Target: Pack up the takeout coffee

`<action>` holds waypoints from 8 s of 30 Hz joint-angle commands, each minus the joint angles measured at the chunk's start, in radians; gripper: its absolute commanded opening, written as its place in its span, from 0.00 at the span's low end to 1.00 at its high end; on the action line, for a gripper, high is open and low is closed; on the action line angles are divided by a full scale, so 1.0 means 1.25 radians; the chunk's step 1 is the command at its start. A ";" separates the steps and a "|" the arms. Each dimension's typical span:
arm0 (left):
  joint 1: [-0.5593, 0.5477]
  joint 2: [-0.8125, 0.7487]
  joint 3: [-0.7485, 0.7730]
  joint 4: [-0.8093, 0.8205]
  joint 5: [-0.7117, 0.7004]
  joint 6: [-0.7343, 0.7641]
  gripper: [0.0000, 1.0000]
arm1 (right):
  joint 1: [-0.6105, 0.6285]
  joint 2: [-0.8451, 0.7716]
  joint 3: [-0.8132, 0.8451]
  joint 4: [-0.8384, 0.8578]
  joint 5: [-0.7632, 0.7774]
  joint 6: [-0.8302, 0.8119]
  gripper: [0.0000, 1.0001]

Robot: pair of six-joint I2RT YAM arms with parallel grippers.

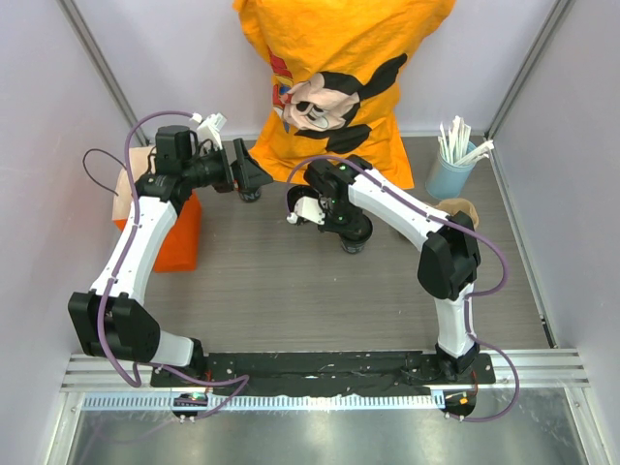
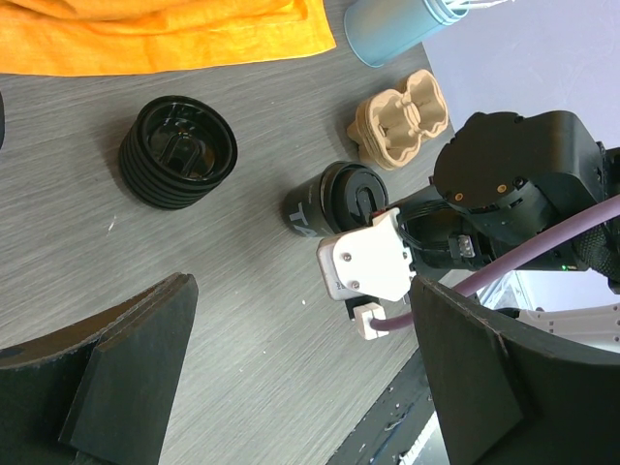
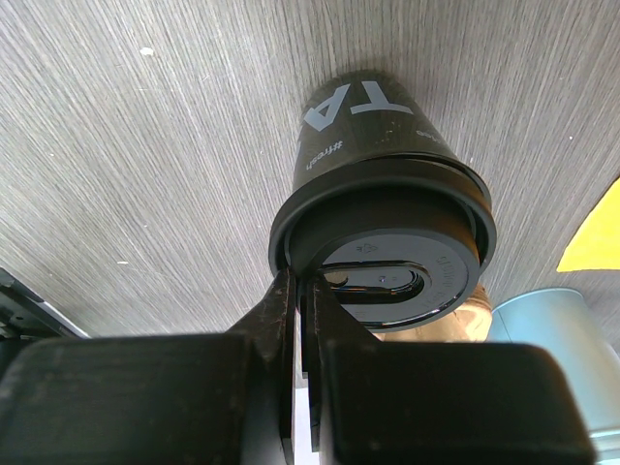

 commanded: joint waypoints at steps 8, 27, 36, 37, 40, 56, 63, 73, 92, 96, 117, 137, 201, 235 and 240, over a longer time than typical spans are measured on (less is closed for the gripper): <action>0.000 -0.030 0.000 0.035 0.020 -0.007 0.96 | -0.004 -0.008 -0.004 -0.020 0.012 0.011 0.07; 0.000 -0.030 0.000 0.033 0.021 -0.008 0.96 | -0.002 0.005 0.006 -0.020 0.000 0.014 0.11; 0.000 -0.030 -0.001 0.033 0.023 -0.010 0.96 | -0.002 0.009 0.011 -0.023 0.000 0.014 0.18; 0.000 -0.031 -0.001 0.033 0.023 -0.008 0.96 | -0.002 0.009 0.011 -0.023 -0.002 0.014 0.19; 0.000 -0.030 -0.001 0.035 0.022 -0.008 0.96 | -0.002 0.010 0.011 -0.021 -0.002 0.014 0.20; 0.000 -0.026 0.001 0.036 0.026 -0.011 0.96 | -0.004 -0.025 0.091 -0.039 -0.009 0.021 0.39; -0.001 -0.023 -0.005 0.037 0.026 -0.012 0.97 | -0.010 -0.090 0.131 -0.037 -0.090 0.025 0.48; -0.089 0.029 0.020 0.003 -0.008 0.022 1.00 | -0.223 -0.323 -0.004 0.168 -0.285 0.163 0.85; -0.354 0.408 0.286 -0.159 -0.097 0.105 1.00 | -0.505 -0.616 -0.367 0.364 -0.512 0.302 0.93; -0.367 0.452 0.326 -0.147 -0.097 0.092 1.00 | -0.530 -0.644 -0.381 0.364 -0.539 0.306 0.93; -0.388 0.581 0.417 -0.127 -0.067 0.080 1.00 | -0.551 -0.699 -0.430 0.363 -0.564 0.321 0.93; -0.391 0.609 0.406 -0.107 -0.059 0.079 0.84 | -0.551 -0.698 -0.426 0.360 -0.576 0.325 0.93; -0.407 0.634 0.297 -0.119 -0.153 0.151 0.11 | -0.580 -0.384 -0.757 0.934 -0.744 0.768 0.57; -0.407 0.652 0.284 -0.116 -0.110 0.174 0.10 | -0.553 -0.259 -0.711 1.104 -0.808 0.900 0.48; -0.407 0.652 0.284 -0.118 -0.109 0.173 0.09 | -0.553 -0.241 -0.705 1.132 -0.821 0.933 0.48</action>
